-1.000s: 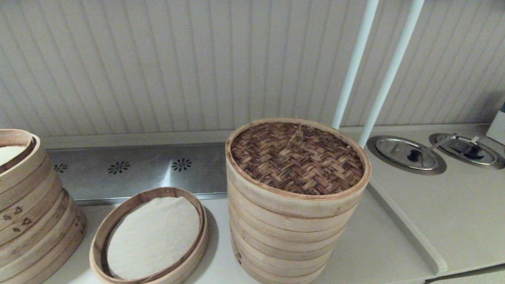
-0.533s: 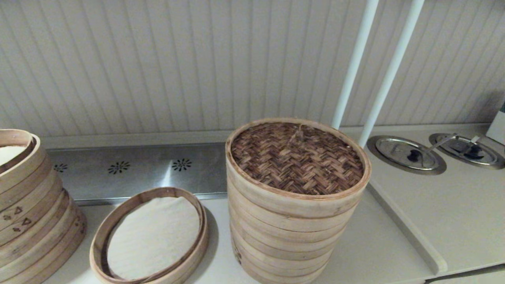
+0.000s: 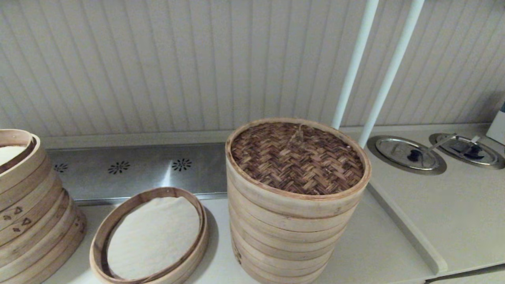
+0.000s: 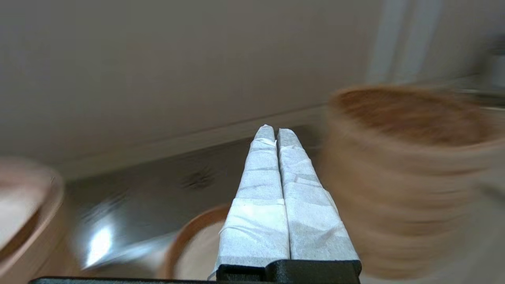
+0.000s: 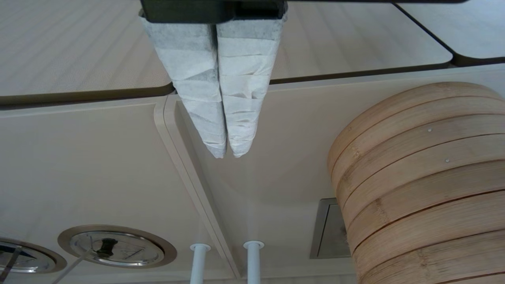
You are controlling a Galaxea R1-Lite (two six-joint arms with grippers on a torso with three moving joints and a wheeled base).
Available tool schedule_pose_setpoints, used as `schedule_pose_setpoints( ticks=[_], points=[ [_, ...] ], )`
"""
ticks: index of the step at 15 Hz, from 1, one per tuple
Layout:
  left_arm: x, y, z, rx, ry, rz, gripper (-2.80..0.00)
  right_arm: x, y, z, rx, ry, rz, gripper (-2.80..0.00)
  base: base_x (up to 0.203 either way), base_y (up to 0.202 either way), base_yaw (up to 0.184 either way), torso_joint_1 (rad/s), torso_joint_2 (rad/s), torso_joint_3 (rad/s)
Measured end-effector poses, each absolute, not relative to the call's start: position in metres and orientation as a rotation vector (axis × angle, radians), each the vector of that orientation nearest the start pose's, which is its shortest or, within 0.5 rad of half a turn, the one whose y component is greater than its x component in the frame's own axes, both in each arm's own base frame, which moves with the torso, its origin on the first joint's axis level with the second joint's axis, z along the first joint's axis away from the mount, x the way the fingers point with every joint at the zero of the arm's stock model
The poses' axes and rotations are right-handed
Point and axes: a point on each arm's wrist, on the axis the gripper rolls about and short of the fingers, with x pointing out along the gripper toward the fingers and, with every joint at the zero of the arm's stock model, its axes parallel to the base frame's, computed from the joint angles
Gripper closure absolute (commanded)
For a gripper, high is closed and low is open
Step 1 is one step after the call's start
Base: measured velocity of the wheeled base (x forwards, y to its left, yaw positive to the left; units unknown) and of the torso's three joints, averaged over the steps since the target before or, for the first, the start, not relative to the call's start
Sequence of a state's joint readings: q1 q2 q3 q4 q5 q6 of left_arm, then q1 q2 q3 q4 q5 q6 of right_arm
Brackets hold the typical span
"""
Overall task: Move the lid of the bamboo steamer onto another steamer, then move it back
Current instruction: Pick up the steamer
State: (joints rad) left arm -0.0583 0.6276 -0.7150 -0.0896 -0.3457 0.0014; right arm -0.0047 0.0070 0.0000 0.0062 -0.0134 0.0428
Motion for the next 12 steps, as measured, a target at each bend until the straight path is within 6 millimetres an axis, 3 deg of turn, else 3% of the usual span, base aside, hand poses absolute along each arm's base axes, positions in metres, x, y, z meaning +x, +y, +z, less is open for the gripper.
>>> schedule_pose_setpoints(
  ticks=[2,5,7,12],
  points=[
    [0.047,-0.015,0.312,-0.003,-0.119,-0.567,0.0,-0.022,0.0,0.075,0.043,0.013,-0.018,0.0,0.0,0.0,0.0,0.0,0.0,0.0],
    [0.09,-0.037,0.332,-0.056,-0.008,-0.826,0.0,-0.022,0.0,0.075,0.042,0.012,-0.018,0.0,0.0,0.0,0.0,0.0,0.0,0.0],
    [0.12,-0.064,0.335,-0.074,0.062,-0.971,0.0,-0.022,0.0,0.075,0.043,0.012,-0.018,0.0,0.0,0.0,0.0,0.0,0.0,0.0],
    [0.178,-0.137,0.321,-0.072,0.115,-1.135,0.0,-0.022,0.0,0.075,0.042,0.012,-0.018,0.0,0.0,0.0,0.0,0.0,0.0,0.0]
  ],
)
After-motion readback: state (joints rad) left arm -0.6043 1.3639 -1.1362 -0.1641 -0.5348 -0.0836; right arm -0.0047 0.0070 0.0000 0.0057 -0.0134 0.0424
